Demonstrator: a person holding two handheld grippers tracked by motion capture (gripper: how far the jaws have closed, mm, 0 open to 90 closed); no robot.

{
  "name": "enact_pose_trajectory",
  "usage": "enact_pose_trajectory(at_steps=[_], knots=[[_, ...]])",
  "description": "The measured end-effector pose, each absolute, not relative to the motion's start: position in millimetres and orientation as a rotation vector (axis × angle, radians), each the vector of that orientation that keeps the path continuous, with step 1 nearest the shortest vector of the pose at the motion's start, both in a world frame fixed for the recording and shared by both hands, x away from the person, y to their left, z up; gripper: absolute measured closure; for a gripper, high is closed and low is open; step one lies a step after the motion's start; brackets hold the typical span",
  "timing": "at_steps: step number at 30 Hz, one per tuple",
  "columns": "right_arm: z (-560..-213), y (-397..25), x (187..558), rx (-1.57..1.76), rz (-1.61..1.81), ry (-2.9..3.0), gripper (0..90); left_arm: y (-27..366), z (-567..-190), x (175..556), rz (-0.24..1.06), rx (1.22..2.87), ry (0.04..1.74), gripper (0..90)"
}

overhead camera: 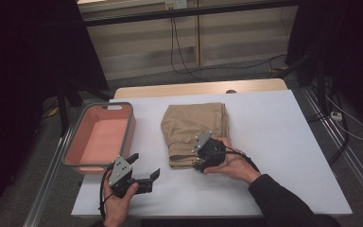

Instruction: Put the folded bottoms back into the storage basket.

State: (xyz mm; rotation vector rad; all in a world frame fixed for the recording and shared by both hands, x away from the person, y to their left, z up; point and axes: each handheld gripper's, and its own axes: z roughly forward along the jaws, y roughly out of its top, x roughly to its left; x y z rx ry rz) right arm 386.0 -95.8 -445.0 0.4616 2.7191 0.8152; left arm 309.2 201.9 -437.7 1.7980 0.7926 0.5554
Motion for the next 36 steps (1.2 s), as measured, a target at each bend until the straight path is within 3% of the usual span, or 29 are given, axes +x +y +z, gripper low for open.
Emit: enact_pose_trajectory(at_steps=[9,12,14,16,22,36], knots=[[-446.4,-98.8,391.3,0.403,0.845,2.704,36.9,201.9,-438.1,309.6,0.559,1.802,0.792,5.5],[-446.1,-99.4,393.3,0.4,0.84,2.705,43.8,199.6,-439.7,308.6,0.553,1.809,0.792,5.5],[-446.0,-101.3,395.5,0.37,0.826,2.683,57.1,198.4,-439.7,309.0,0.55,1.81,0.789,5.5],[-446.3,-102.5,396.4,0.367,0.833,2.683,58.4,198.9,-439.6,309.2,0.552,1.82,0.784,5.5],[-447.1,-105.4,400.0,0.397,0.878,2.683,73.7,192.7,-444.3,310.9,0.513,1.837,0.802,5.5],[-436.9,-112.9,399.7,0.493,0.964,2.683,79.0,184.4,-436.7,315.3,0.458,1.837,0.795,6.4]])
